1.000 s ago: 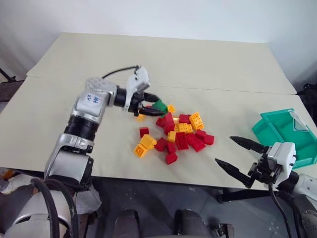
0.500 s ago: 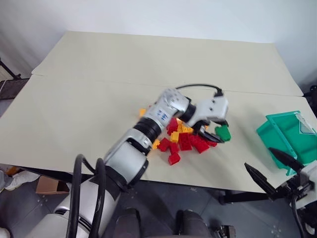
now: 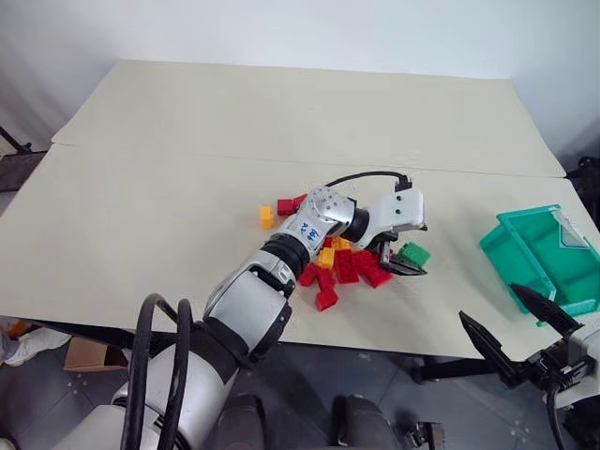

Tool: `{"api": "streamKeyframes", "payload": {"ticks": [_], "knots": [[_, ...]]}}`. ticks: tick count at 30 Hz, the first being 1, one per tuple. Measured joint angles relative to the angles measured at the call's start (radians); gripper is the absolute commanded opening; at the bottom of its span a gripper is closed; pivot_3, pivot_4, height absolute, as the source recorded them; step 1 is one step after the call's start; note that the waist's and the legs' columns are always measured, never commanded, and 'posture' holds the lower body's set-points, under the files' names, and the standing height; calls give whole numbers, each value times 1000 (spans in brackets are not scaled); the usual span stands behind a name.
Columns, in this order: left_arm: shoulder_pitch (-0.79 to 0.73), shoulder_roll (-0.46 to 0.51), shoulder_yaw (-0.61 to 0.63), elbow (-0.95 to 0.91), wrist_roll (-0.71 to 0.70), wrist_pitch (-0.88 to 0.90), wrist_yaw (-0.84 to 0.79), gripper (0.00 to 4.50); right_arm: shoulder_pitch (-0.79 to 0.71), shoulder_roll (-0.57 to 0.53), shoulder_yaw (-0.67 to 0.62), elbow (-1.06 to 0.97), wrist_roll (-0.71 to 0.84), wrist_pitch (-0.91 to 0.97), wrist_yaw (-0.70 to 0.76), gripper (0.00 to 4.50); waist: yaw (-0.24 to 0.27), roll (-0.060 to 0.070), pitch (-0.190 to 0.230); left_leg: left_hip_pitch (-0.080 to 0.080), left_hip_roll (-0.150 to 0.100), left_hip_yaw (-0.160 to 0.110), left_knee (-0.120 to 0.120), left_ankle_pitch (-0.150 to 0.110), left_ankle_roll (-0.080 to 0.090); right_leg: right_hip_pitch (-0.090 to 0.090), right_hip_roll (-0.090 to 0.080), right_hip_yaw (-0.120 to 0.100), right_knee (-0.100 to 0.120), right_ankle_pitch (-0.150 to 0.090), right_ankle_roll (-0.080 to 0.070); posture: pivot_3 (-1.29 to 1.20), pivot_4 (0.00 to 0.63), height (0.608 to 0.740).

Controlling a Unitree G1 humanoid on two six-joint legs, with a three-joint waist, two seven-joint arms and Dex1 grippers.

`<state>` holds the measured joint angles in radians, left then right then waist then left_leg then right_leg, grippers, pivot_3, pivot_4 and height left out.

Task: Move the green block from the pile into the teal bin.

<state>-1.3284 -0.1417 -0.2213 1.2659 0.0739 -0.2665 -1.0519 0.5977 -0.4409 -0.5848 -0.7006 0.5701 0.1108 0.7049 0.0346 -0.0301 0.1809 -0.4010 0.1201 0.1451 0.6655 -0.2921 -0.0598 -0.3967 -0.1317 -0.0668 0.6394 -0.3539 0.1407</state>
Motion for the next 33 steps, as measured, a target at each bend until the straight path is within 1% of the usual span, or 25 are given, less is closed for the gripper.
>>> {"api": "streamKeyframes", "payload": {"ticks": [5, 8, 9, 11, 15, 16, 18, 19, 21, 23, 24, 25, 27, 29, 30, 32, 33], "knots": [[1, 18, 86, -5, -56, -22, -52, 4459, -49, -55, 24, 38, 0, 7, 13, 4500, -2, 0, 0, 0, 0, 0, 0, 0, 0, 0, 0, 0, 1, 0, 0, 0, 150, 740], [34, 75, 155, -51, -129, -57, -167, 4459, -77, -90, 30, 69, 1, 14, 34, 4500, -8, 0, 0, 1, 0, 0, 0, 0, 0, 0, 0, 0, 3, 0, 0, 0, 150, 740], [53, 97, 174, -69, -151, -69, -215, 4459, -84, -103, 29, 80, 3, 19, 40, 4500, -10, 1, 0, 1, 0, 0, 0, 0, 0, 0, 0, 0, 3, 0, 0, 0, 150, 740], [111, 174, 211, -116, -195, -94, -318, 4459, -106, -133, 30, 110, 14, 37, 63, 4500, -13, 1, 0, 3, 1, 1, 0, 0, -1, 0, 0, 0, 5, 0, 0, 0, 150, 740], [224, 320, 280, -236, -286, -70, -446, 4459, -133, -199, 28, 162, 49, 86, 113, 4500, -10, 1, 0, 2, 1, 0, 1, 1, -1, 0, 0, 0, 6, 0, 0, 0, 150, 740], [240, 344, 288, -256, -302, -59, -448, 4459, -141, -207, 26, 170, 53, 90, 120, 4500, -8, 1, 0, 2, 1, 0, 1, 0, -1, 0, 0, 0, 6, 0, 0, 0, 150, 740], [312, 427, 300, -358, -326, -30, -448, 4459, -173, -244, 27, 200, 61, 107, 149, 4500, -8, 1, 0, 2, 1, 0, 1, 0, 0, 1, 0, 0, 7, 0, 0, 0, 150, 740], [362, 488, 303, -412, -329, -16, -448, 4459, -196, -264, 24, 220, 64, 110, 163, 4500, -13, 1, 0, 3, 1, 1, 0, 0, 0, 1, 0, 0, 7, 0, 0, 0, 150, 740], [449, 575, 324, -464, -331, -15, -446, 4459, -219, -288, 18, 272, 64, 109, 190, 4500, -12, 1, 0, 4, 1, 0, 0, 0, -1, 1, 0, 0, 8, 0, 0, 0, 150, 740], [543, 633, 349, -511, -338, -3, -423, 4459, -242, -300, 29, 321, 49, 107, 222, 4500, -10, 1, 0, 4, 1, 0, 0, 0, -1, 1, 0, 0, 8, 0, 0, 0, 150, 740], [582, 646, 363, -533, -346, 7, -412, 4459, -250, -302, 32, 331, 44, 105, 232, 4500, -7, 1, 0, 4, 1, 0, 1, 0, -1, 1, 0, 0, 8, 0, 0, 0, 150, 740], [644, 670, 379, -594, -358, 29, -395, 4459, -277, -307, 43, 347, 38, 100, 245, 4500, -9, 1, 0, 4, 2, 1, 1, 0, -1, 2, 0, 0, 8, 0, 0, 0, 150, 740], [795, 721, 421, -743, -399, 104, -354, 4459, -336, -325, 66, 386, 22, 85, 266, 4500, -14, 1, 0, 4, 2, 1, 1, 0, 0, 2, 0, 0, 12, 0, 0, 0, 150, 740], [908, 750, 453, -878, -440, 178, -316, 4459, -396, -337, 98, 408, 14, 89, 274, 4500, -15, 1, 0, 5, 2, 1, 2, 0, -1, 2, 0, 1, 14, 0, 0, 0, 150, 740], [941, 755, 461, -926, -455, 206, -301, 4459, -419, -347, 113, 412, 9, 94, 278, 4500, -15, 1, 0, 6, 2, 1, 3, 0, -1, 2, 0, 1, 14, 0, 0, 0, 150, 740], [1033, 766, 492, -1070, -502, 285, -242, 4459, -519, -385, 187, 432, 0, 141, 286, 4500, -17, 2, 0, 9, 3, 2, 3, 0, -1, 3, 0, 2, 14, 0, 0, 0, 150, 740], [1056, 766, 495, -1114, -516, 309, -223, 4459, -553, -401, 209, 436, -1, 162, 287, 4500, -18, 2, 0, 10, 3, 2, 3, 0, -1, 3, 0, 3, 14, 0, 0, 0, 150, 740]]}}
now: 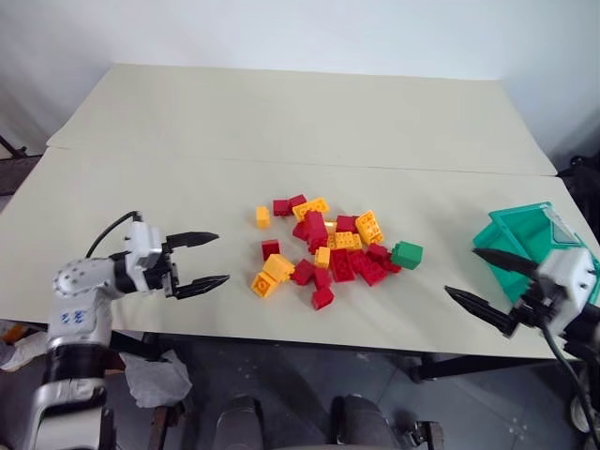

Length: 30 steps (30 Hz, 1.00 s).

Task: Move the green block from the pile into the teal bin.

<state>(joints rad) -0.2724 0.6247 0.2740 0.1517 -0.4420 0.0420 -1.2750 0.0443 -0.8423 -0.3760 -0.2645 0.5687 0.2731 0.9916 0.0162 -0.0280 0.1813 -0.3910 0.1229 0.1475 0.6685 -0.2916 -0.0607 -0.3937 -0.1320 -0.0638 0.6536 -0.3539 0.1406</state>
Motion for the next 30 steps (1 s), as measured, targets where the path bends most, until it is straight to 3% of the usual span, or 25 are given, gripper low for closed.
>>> {"api": "streamKeyframes", "payload": {"ticks": [6, 14, 17, 24, 27, 30], "knots": [[108, -2, 10, -188, -57, 69, 80, 4459, -280, -77, 201, 140, -44, 167, 47, 4500, -3, 0, 0, 0, 0, 1, -1, 0, 0, 0, 0, 0, 0, 0, 0, 0, 150, 740], [100, -17, -79, -271, -88, 126, 88, 4459, -531, -70, 420, 435, -210, 140, 174, 4500, -5, 1, 0, 0, 0, 2, -2, 0, -1, -2, 0, 0, -1, 0, 0, 0, 150, 740], [89, -17, -117, -295, -101, 145, 65, 4500, -576, -27, 452, 509, -246, 88, 194, 3856, -14, 1, 1, 0, 0, 3, -2, 0, -1, -2, 0, 0, -1, 0, 0, 0, 150, 740], [79, -15, -136, -304, -114, 166, 53, 4500, -603, 12, 450, 561, -273, 30, 205, 1521, -20, 2, 1, 0, 0, 3, -2, 0, -1, -2, 0, 0, 0, 0, 0, 0, 150, 740], [79, -15, -136, -304, -116, 166, 52, 4500, -603, 15, 450, 561, -273, 28, 215, 1438, -20, 2, 1, 0, 0, 3, -2, 0, -1, -2, 0, 0, 0, 0, 0, 0, 150, 740], [8, -42, -177, -301, -122, 178, 53, 4500, -457, 9, 260, 470, -187, -54, 217, 1438, 3, 2, 1, -2, -1, 2, -2, 0, -1, -2, -1, 0, -2, 0, 0, 0, 150, 740]]}}
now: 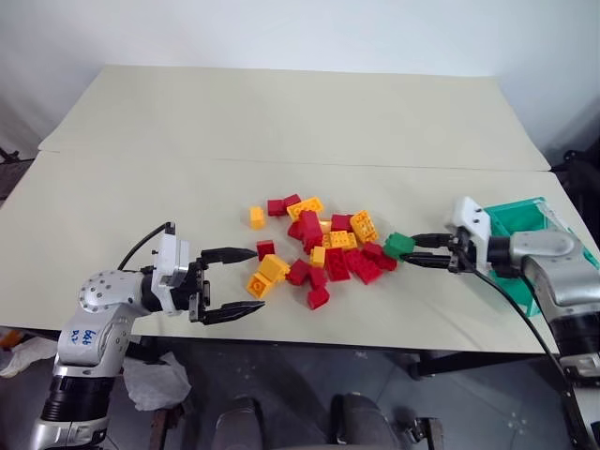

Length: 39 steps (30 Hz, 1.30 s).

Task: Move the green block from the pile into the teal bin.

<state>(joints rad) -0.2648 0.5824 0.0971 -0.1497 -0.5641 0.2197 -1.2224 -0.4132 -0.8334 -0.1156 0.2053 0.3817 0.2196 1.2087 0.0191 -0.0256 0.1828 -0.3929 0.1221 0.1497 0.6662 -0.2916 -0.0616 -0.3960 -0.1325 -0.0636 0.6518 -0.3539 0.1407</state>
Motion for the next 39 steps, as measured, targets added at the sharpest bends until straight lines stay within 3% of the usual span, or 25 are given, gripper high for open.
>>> {"api": "streamKeyframes", "payload": {"ticks": [7, 12, 19, 28, 34, 39], "knots": [[-90, -102, -90, 7, -1, 8, 16, 4500, 230, -87, -429, -189, 117, 66, -118, 1438, 8, 0, 0, 0, 0, 0, 0, -1, 0, 1, 1, 0, -4, 0, 1, 0, 150, 740], [-129, -142, -149, 63, 59, -67, 11, 4500, 425, -109, -599, -189, 69, 135, -214, 1438, 1, 0, 0, 2, 0, 1, 0, -1, 0, 3, 1, 0, -6, 0, 1, 0, 150, 740], [-155, -165, -186, 126, 96, -123, -2, 4500, 462, -113, -615, -94, 25, 135, -263, 1438, -13, 0, 0, 3, 0, 2, 0, -1, 0, 3, 1, 1, -6, 0, 1, 0, 150, 740], [-153, -117, -143, 128, 92, -105, 10, 4500, 413, -113, -560, -48, 25, 111, -242, 4480, -18, 1, 0, 2, 0, 2, 0, -1, 0, 3, 0, 1, -6, 0, 1, 0, 150, 740], [-144, -80, -66, 127, 64, -67, 45, 4500, 366, -130, -560, -69, 57, 61, -190, 4480, -21, 1, 0, 3, 0, 2, 0, -1, 0, 3, 1, 1, -6, 0, 1, 0, 150, 740], [-112, -23, 2, 132, 69, -66, 97, 4500, 370, -98, -490, -289, 160, 40, -80, 4480, -22, 1, 0, 3, 1, 1, -1, -1, 0, 3, 1, 1, -4, 0, 1, 0, 150, 740]]}}
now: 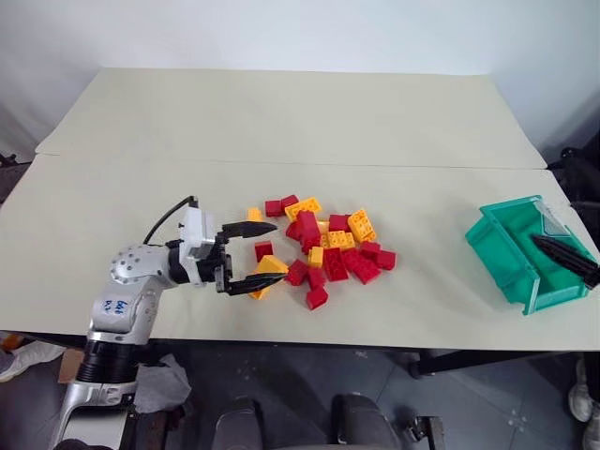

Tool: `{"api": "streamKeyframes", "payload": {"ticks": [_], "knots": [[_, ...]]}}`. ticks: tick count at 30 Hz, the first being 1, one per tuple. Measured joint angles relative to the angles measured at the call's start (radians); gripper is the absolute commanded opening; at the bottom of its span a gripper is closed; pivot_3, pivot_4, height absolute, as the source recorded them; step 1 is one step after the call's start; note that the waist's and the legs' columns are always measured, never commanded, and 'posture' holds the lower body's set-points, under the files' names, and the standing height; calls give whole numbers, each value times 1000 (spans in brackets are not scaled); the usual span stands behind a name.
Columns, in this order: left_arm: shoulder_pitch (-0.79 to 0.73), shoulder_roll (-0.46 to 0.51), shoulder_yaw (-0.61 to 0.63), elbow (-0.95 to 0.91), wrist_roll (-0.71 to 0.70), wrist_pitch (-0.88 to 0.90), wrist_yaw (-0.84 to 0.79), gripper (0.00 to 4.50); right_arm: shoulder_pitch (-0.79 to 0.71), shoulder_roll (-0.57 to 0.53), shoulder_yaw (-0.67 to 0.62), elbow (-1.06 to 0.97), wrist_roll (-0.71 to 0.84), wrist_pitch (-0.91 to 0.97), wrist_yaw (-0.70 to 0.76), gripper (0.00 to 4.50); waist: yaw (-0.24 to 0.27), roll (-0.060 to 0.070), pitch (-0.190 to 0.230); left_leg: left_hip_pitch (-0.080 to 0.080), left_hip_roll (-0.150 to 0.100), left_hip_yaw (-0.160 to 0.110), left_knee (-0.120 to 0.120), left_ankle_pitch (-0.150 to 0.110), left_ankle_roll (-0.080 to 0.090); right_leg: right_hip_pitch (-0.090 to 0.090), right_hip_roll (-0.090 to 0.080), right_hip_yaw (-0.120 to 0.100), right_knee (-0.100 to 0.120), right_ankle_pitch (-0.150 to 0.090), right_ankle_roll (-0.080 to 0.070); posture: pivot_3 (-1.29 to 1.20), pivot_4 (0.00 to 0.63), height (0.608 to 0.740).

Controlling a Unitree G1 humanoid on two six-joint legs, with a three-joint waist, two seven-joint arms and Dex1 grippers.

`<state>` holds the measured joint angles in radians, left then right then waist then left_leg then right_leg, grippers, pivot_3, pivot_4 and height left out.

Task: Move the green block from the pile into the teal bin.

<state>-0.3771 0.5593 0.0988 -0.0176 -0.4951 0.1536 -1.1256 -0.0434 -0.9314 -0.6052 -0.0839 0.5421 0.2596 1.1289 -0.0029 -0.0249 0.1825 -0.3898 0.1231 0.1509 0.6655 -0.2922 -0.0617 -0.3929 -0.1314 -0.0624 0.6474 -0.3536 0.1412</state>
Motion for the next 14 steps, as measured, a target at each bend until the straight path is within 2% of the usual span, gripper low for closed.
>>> {"api": "streamKeyframes", "payload": {"ticks": [5, 7, 10, 14], "knots": [[61, 79, 75, 30, 37, -39, 44, 4500, 12, 103, 208, -168, 32, -9, 37, 4480, 3, -1, 0, 0, -1, 0, -1, 0, 0, 0, 0, 0, -1, 0, 0, 0, 150, 740], [97, 92, 90, 39, 54, -54, 51, 4500, 26, 139, 254, -194, 30, -28, 36, 4480, 6, -1, 0, -1, -1, 0, -1, 0, 0, -1, 0, -1, -2, 0, 0, 0, 150, 740], [142, 94, 100, 39, 72, -80, 69, 4500, 73, 205, 281, -206, 20, -78, 17, 4480, 18, -1, 0, -1, -1, 0, -1, -1, 0, 0, 0, -1, -2, 0, 0, 0, 150, 740], [199, 94, 125, 33, 73, -92, 99, 4500, 121, 235, 283, -179, -17, -147, -6, 4480, 24, -1, 0, -1, 0, 0, -1, -1, 0, -1, 0, -1, -2, 0, 0, 0, 150, 740]]}}
